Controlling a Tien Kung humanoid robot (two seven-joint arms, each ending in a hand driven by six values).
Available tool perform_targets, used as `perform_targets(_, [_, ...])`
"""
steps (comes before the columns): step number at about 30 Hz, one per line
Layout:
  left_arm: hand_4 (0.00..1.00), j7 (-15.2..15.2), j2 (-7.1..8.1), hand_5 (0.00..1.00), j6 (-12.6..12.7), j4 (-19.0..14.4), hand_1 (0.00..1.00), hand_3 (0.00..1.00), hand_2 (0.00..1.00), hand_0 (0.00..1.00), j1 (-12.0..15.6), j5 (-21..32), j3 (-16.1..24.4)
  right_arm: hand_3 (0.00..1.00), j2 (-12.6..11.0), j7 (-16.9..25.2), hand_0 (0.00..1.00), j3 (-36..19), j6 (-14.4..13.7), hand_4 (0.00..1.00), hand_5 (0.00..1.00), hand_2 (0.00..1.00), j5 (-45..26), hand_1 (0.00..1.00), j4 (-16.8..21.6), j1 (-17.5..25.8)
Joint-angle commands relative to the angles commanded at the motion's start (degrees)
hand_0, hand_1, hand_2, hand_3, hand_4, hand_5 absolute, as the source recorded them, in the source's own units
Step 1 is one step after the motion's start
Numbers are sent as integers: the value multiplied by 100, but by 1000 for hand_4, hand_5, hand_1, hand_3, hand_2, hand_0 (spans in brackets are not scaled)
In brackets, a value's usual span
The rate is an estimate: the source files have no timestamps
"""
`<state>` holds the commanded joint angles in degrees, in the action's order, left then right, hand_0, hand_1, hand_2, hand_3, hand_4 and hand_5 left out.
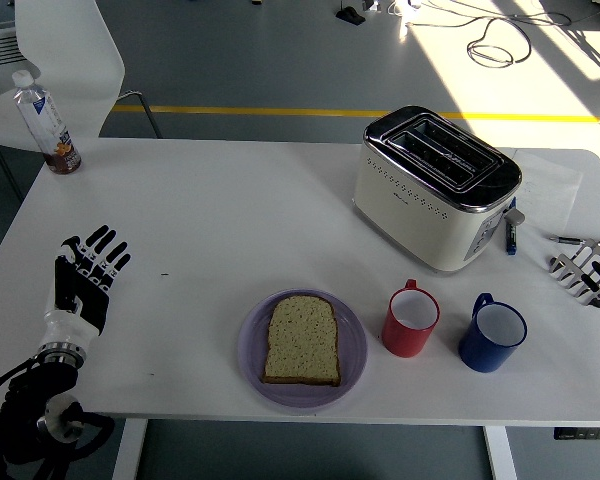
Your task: Push plate across desktop,pick up the break from the machine,place the break in the plate
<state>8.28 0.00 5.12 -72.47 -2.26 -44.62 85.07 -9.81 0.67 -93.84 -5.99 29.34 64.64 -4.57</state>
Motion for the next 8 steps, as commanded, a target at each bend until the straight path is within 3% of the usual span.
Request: perform_targets(8, [433, -346, 0, 962, -186, -22, 760, 703, 819, 784, -8, -220, 103, 712, 3, -31, 702, 1, 17, 472, 530, 719, 14, 705, -5, -2])
